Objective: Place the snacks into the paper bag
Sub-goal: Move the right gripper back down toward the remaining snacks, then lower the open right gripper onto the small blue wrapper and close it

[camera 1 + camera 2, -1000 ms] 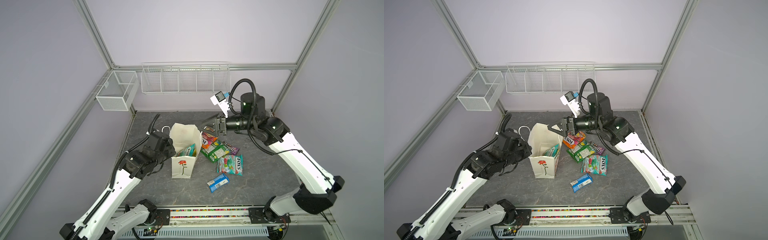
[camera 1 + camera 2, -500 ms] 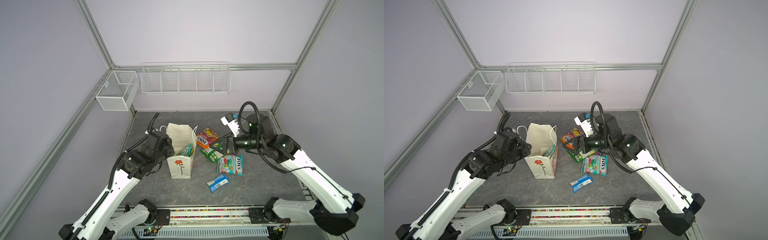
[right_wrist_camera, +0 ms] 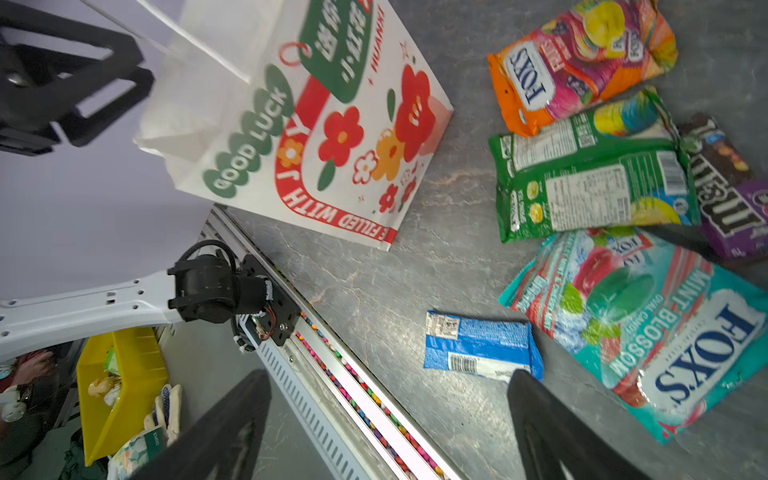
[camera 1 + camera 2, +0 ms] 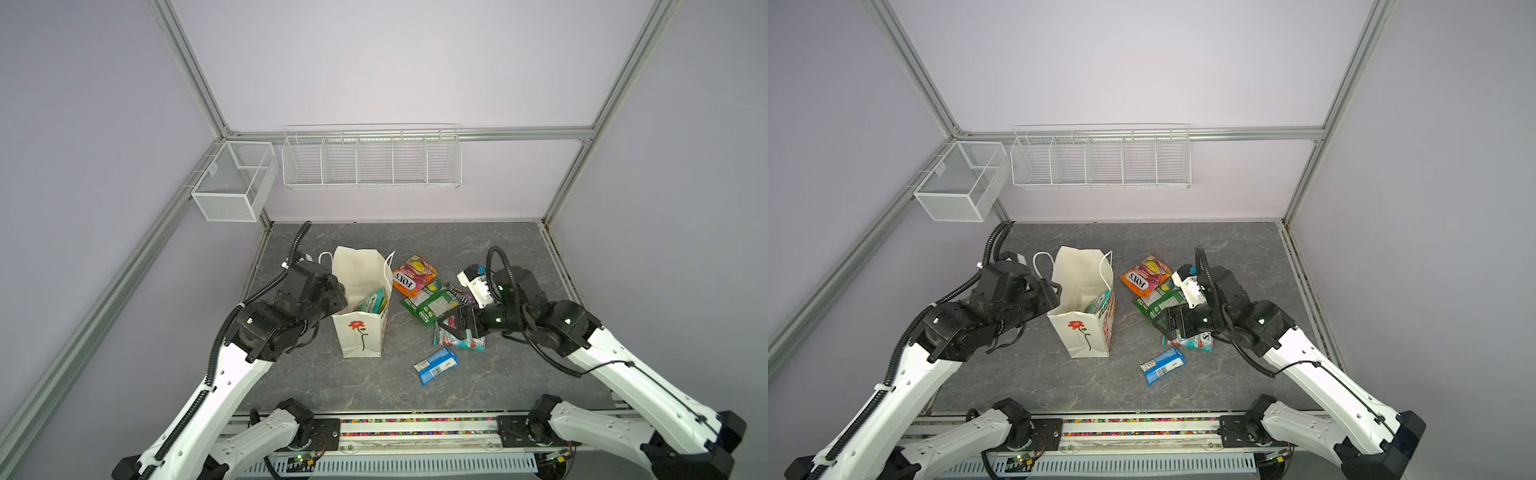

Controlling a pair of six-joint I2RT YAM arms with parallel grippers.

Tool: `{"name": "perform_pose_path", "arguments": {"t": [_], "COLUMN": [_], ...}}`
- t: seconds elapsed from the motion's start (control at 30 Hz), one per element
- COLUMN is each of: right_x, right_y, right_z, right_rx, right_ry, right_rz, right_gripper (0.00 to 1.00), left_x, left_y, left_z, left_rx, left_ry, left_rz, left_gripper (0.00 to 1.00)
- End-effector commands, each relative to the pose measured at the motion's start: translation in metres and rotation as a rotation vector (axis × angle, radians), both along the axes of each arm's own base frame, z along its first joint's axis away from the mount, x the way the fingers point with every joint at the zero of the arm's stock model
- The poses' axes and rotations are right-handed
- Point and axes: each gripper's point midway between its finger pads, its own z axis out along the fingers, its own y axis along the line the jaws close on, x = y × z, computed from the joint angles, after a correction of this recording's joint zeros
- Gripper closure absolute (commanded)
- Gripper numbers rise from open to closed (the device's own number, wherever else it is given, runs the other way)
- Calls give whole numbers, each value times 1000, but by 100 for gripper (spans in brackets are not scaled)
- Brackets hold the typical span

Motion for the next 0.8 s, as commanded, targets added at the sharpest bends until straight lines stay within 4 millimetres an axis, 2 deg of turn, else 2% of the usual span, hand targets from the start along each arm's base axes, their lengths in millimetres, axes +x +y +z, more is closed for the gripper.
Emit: {"name": "perform_pose_path", "arguments": {"t": [0.0, 0.23, 0.3, 0.37, 0.4, 0.43, 0.63, 0.77], "right_x": [-7, -11, -9, -4, -3, -2, -20, -25], "right_y": [-12, -19, -19, -25, -28, -28, -33, -43], "right_z": [-13, -57, -66, -74, -78, -80, -120, -135], "right_rx": [-7, -77, -107, -154, -171, -171, -180, -209], "right_ry": [18, 80, 102, 113, 120, 125, 193, 199], "right_rz": [-48, -60, -65, -103, -122, -130, -108, -123], "right_gripper": [8, 7, 7, 3, 7, 6, 1, 0], "left_x": [-7, -11, -12, -12, -12, -12, -15, -19], "left_y": [11, 17, 19, 18, 16, 16, 14, 13], "left_z": [9, 21, 22, 21, 20, 19, 18, 17], "left_rx": [16, 16, 14, 5, -3, -9, -57, -85], "left_ry": [-15, -63, -66, -61, -58, -56, -59, -51], "left_rz": [14, 13, 21, 22, 20, 19, 26, 27], "left_gripper": [43, 43, 43, 43, 43, 43, 43, 44]}}
